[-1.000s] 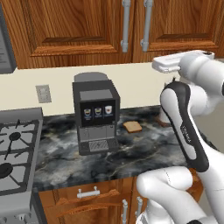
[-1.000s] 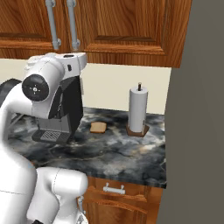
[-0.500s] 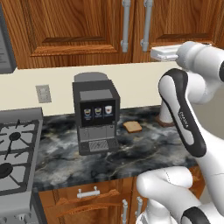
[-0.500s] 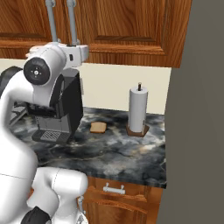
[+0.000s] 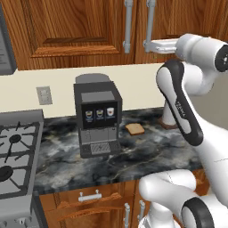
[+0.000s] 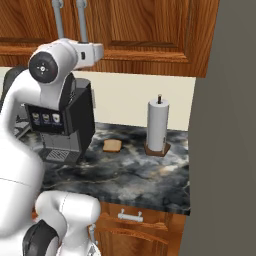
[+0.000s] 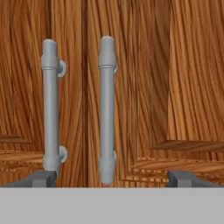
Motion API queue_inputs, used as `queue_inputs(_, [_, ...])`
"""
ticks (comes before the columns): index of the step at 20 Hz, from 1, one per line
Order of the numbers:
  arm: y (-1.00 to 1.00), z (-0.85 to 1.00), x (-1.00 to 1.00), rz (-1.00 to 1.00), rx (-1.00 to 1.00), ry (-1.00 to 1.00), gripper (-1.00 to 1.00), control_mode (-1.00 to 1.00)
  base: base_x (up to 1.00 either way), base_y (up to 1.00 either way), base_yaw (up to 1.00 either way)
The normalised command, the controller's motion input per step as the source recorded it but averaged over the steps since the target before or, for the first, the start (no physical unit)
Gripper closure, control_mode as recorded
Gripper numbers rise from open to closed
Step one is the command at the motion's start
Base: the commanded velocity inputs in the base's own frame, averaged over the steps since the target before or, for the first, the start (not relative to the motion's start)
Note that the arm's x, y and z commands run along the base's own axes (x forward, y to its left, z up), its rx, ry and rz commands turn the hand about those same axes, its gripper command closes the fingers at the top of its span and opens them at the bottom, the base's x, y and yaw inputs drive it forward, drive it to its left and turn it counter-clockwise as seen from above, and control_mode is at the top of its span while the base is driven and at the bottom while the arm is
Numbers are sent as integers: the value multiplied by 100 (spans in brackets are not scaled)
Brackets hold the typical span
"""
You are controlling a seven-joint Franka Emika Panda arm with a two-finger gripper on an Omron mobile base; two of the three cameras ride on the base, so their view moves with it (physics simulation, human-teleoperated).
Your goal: Pick the sponge and sponge from the cabinet and place them on the counter.
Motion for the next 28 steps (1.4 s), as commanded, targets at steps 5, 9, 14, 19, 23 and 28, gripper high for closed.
queue_inputs(5, [0,1,47,-3,0,4,-100,-100,0,0,0])
queue_inputs(9, [0,0,51,-3,0,5,-100,-100,0,0,0])
queue_inputs(14, [0,0,54,-3,0,4,-100,-100,0,0,0])
queue_inputs(19, [0,0,53,-2,0,3,-100,-100,0,0,0])
queue_inputs(23, [0,0,51,-2,0,2,-100,-100,0,0,0])
queue_inputs(28, [0,-3,51,-1,0,1,-100,-100,0,0,0])
